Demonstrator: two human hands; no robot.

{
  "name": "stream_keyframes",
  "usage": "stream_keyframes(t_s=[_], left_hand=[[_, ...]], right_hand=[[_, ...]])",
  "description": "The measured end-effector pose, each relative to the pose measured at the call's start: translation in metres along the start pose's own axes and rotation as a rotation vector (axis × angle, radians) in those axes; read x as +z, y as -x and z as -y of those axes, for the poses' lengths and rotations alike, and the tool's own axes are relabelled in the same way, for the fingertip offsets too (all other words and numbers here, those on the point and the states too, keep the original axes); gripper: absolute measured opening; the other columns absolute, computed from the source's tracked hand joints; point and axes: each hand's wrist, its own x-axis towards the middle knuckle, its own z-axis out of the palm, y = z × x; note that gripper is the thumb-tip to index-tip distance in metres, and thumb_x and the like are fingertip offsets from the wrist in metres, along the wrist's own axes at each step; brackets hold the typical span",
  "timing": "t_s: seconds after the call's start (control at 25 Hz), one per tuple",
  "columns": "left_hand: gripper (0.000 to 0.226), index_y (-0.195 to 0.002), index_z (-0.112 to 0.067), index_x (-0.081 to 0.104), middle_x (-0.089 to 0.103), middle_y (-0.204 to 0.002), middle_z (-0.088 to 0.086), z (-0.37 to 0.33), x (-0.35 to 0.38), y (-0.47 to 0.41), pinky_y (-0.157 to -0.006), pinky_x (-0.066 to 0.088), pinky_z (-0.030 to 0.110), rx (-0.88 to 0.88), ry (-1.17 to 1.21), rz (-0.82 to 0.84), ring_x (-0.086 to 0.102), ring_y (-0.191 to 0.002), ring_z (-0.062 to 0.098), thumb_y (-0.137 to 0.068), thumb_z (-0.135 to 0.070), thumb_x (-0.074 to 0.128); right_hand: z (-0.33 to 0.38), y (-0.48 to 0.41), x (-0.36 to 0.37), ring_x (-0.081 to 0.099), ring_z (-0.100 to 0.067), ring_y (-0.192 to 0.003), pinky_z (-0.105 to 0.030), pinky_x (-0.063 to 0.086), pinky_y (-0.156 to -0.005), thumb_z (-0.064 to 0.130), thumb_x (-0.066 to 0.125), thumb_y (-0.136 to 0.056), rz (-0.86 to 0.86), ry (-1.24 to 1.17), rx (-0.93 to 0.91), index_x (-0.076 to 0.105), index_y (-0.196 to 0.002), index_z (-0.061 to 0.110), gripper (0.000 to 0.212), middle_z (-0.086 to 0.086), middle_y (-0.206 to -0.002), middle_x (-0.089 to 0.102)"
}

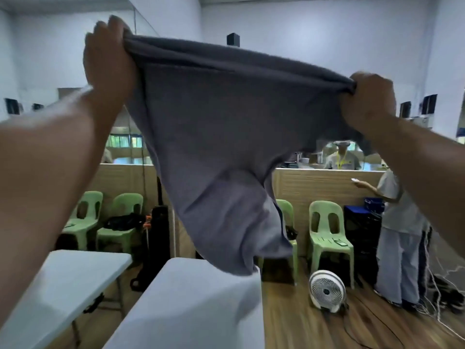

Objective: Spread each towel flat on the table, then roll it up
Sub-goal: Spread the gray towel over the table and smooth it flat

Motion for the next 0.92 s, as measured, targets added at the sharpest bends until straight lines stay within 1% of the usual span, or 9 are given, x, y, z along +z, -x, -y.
stream_keyframes(t_s=[0.08, 0.2, 0.32, 0.4, 0.48, 0.64, 0.76, 0.84, 0.92], left_hand=[[0.024, -0.108, -0.017, 0.055, 0.057, -0.110, 0.023, 0.026, -0.015, 0.019, -0.076, 0.043, 0.048, 0.030, -0.077, 0.097, 0.054, -0.101, 0.043, -0.089, -0.015, 0.040], [0.026, -0.104, -0.017, 0.062, 0.060, -0.104, 0.025, 0.088, -0.030, 0.094, -0.076, 0.046, 0.047, 0.041, -0.080, 0.283, 0.057, -0.096, 0.045, -0.084, -0.008, 0.048], [0.024, -0.096, -0.011, 0.067, 0.059, -0.093, 0.026, 0.145, -0.046, 0.211, -0.071, 0.041, 0.041, 0.048, -0.027, 0.552, 0.057, -0.088, 0.043, -0.083, -0.009, 0.046], [0.028, -0.096, -0.009, 0.068, 0.058, -0.089, 0.024, 0.190, -0.059, 0.288, -0.072, 0.046, 0.047, 0.015, -0.005, 0.700, 0.057, -0.085, 0.043, -0.080, -0.012, 0.045], [0.031, -0.098, -0.009, 0.071, 0.061, -0.087, 0.022, 0.236, -0.073, 0.366, -0.071, 0.046, 0.049, 0.009, 0.051, 0.806, 0.058, -0.081, 0.041, -0.078, -0.011, 0.047], [0.040, -0.095, -0.013, 0.074, 0.061, -0.082, 0.013, 0.318, -0.120, 0.497, -0.067, 0.048, 0.043, 0.006, 0.071, 1.079, 0.059, -0.073, 0.038, -0.061, -0.016, 0.053], [0.044, -0.100, -0.025, 0.075, 0.059, -0.084, 0.000, 0.355, -0.166, 0.563, -0.070, 0.049, 0.039, -0.061, 0.099, 1.295, 0.057, -0.080, 0.027, -0.065, -0.010, 0.052], [0.045, -0.105, -0.025, 0.076, 0.065, -0.091, -0.001, 0.357, -0.197, 0.588, -0.078, 0.049, 0.036, -0.087, 0.095, 1.394, 0.058, -0.087, 0.022, -0.072, -0.004, 0.055], [0.041, -0.103, -0.023, 0.078, 0.071, -0.099, 0.001, 0.355, -0.230, 0.607, -0.081, 0.049, 0.033, -0.051, 0.106, 1.476, 0.063, -0.092, 0.024, -0.074, 0.002, 0.064]], right_hand=[[-0.002, 0.037, 0.013, 0.058, -0.042, -0.078, -0.039, 0.043, -0.065, 0.027, 0.046, -0.077, 0.066, 0.045, -0.049, 0.052, -0.076, 0.016, 0.013, -0.021, -0.082, 0.062], [0.005, 0.111, 0.039, 0.057, -0.038, -0.069, -0.039, 0.044, -0.061, 0.028, 0.049, -0.080, 0.216, 0.065, -0.062, 0.046, -0.068, 0.022, 0.014, -0.015, -0.074, 0.059], [0.011, 0.222, 0.074, 0.062, -0.036, -0.069, -0.037, 0.047, -0.058, 0.023, 0.057, -0.083, 0.429, 0.181, -0.023, 0.052, -0.073, 0.020, 0.012, -0.013, -0.074, 0.062], [0.026, 0.296, 0.089, 0.062, -0.034, -0.071, -0.035, 0.047, -0.058, 0.020, 0.060, -0.082, 0.580, 0.208, 0.053, 0.058, -0.079, 0.020, 0.004, -0.013, -0.079, 0.066], [0.044, 0.367, 0.100, 0.064, -0.034, -0.078, -0.033, 0.042, -0.060, 0.015, 0.057, -0.086, 0.699, 0.212, 0.119, 0.061, -0.086, 0.018, 0.005, -0.013, -0.086, 0.068], [0.071, 0.499, 0.084, 0.062, -0.024, -0.079, -0.028, 0.038, -0.059, 0.018, 0.056, -0.090, 0.956, 0.197, 0.328, 0.066, -0.098, 0.021, 0.013, -0.009, -0.097, 0.068], [0.078, 0.584, 0.064, 0.067, -0.019, -0.086, -0.027, 0.035, -0.060, 0.018, 0.062, -0.079, 1.108, 0.304, 0.202, 0.066, -0.095, 0.032, 0.022, 0.003, -0.096, 0.070], [0.077, 0.633, 0.043, 0.067, -0.022, -0.083, -0.029, 0.040, -0.059, 0.017, 0.060, -0.076, 1.132, 0.310, 0.212, 0.067, -0.090, 0.033, 0.022, 0.004, -0.089, 0.067], [0.068, 0.676, 0.018, 0.064, -0.024, -0.080, -0.035, 0.047, -0.056, 0.018, 0.059, -0.074, 1.181, 0.372, 0.177, 0.067, -0.088, 0.032, 0.021, 0.004, -0.080, 0.055]])
